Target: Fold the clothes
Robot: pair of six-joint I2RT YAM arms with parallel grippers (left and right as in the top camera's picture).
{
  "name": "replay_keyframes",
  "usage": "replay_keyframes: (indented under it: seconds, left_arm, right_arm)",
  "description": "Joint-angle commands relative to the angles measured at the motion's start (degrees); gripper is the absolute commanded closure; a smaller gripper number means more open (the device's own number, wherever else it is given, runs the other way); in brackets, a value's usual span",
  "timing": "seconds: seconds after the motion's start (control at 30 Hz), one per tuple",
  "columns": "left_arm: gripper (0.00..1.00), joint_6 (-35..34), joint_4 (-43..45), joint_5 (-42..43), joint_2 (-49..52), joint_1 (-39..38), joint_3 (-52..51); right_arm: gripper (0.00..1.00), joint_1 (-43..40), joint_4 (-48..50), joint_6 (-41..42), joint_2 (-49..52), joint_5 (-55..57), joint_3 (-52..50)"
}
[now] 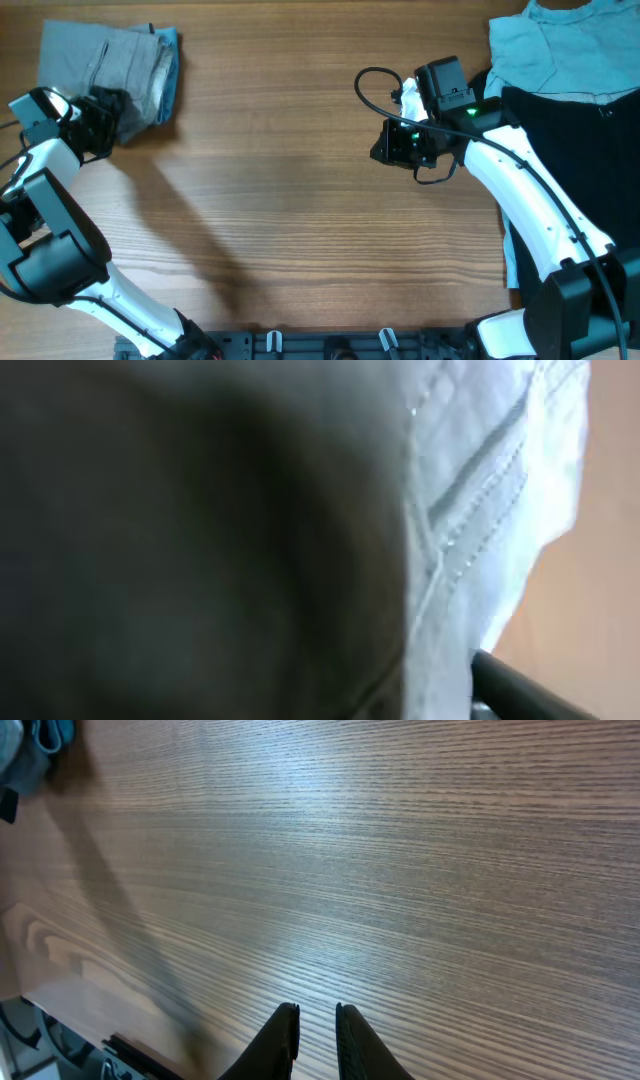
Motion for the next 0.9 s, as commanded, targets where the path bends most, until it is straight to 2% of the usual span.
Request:
replay_keyframes:
  seconds: [0.0, 0.13, 0.23, 0.27, 0.3, 0.33, 0.37, 0.47, 0.6, 0.67, 0.77, 0.8, 0.83, 0.87]
  left_arm:
    - [0.53, 2.2, -0.1, 11.5, -2.2, -0.4, 0.5]
    - [0.50, 2.7, -2.7, 13.0, -6.7, -0.2, 0.5]
    - [0.49, 6.0, -6.1, 13.0, -12.1, -0.2, 0.5]
    - [0.46, 7.0, -6.6, 12.4, -14.6, -0.2, 0.5]
    - [0.36, 7.4, -6.8, 11.8, -16.1, -0.2, 0.5]
    - [0.10, 8.1, -7.0, 10.8, -17.9, -0.2, 0.5]
    - [0.00, 8.7, -7.7, 9.5, -19.5, -0.2, 0.5]
    - [0.00, 9.7, -11.4, 5.9, -23.1, -0.2, 0.5]
    - [0.00, 10.2, -14.9, 6.0, -24.0, -0.2, 0.5]
    - [0.00, 13.5, -16.1, 5.3, -24.0, -0.2, 0.5]
    - [0.00, 16.3, -16.3, -0.5, -23.8, -0.2, 0.5]
    - [0.30, 18.8, -14.0, -6.6, -22.9, -0.2, 0.5]
    - [0.61, 19.2, -12.1, -8.0, -22.1, -0.2, 0.4]
    - [0.75, 19.2, -10.4, -8.4, -21.0, -0.3, 0.4]
  right_arm:
    - [0.83, 0.1, 0.1, 0.3, -0.5, -0.7, 0.1]
    - [0.83, 0.1, 0.1, 0.2, -0.5, -1.9, 0.1]
    - [0.83, 0.1, 0.2, 0.2, -0.5, -2.0, 0.1]
    - [0.83, 0.1, 0.4, 0.2, -0.5, -2.0, 0.1]
    - [0.83, 0.1, 0.6, 0.2, -0.5, -2.0, 0.1]
    - [0.83, 0.1, 0.8, 0.2, -0.5, -2.0, 0.1]
    - [0.83, 0.1, 1.0, 0.2, -0.5, -2.0, 0.1]
    - [0.83, 0.1, 1.5, 0.1, -0.5, -2.0, 0.1]
    - [0.82, 0.1, 2.0, -0.9, -0.5, -2.0, 0.1]
    - [0.82, 0.1, 2.1, -1.3, -0.5, -1.9, 0.1]
    - [0.82, 0.1, 2.1, -1.3, -0.5, -2.0, 0.1]
    - [0.82, 0.1, 2.1, -1.3, -0.5, -1.9, 0.1]
    - [0.82, 0.1, 2.2, -1.3, -0.5, -1.9, 0.1]
    - [0.81, 0.1, 2.3, -1.3, -0.5, -1.9, 0.1]
